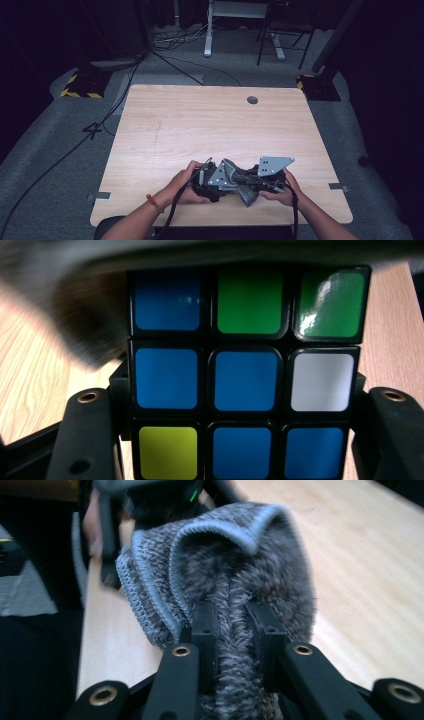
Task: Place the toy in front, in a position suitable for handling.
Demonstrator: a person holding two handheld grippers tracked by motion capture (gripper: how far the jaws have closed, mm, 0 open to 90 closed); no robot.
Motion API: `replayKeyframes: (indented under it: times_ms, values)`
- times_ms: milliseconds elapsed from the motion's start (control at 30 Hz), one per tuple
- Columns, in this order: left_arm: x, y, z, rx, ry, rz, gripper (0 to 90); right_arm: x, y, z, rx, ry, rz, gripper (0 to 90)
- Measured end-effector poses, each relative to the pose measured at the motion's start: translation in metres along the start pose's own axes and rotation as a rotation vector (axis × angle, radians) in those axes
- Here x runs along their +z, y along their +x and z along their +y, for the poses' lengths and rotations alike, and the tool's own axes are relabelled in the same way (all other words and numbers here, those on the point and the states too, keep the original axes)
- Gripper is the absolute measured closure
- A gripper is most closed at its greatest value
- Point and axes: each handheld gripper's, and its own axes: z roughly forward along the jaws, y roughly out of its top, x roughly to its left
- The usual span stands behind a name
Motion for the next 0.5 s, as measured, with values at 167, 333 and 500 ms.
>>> replayKeyframes:
  times_ms: [167, 333, 500]
  values:
    - [-0.006, 0.002, -0.001, -0.024, -0.029, -0.004, 33.5, 0.004, -0.007, -0.002, 0.021, 0.032, -0.039, 76.9]
    - [-0.02, 0.008, -0.002, -0.062, -0.086, 0.007, 33.5, 0.004, -0.016, -0.017, 0.049, 0.093, -0.063, 76.9]
    - [-0.025, 0.013, -0.006, -0.086, -0.095, 0.028, 33.4, -0.001, -0.009, -0.015, 0.025, 0.081, -0.022, 76.9]
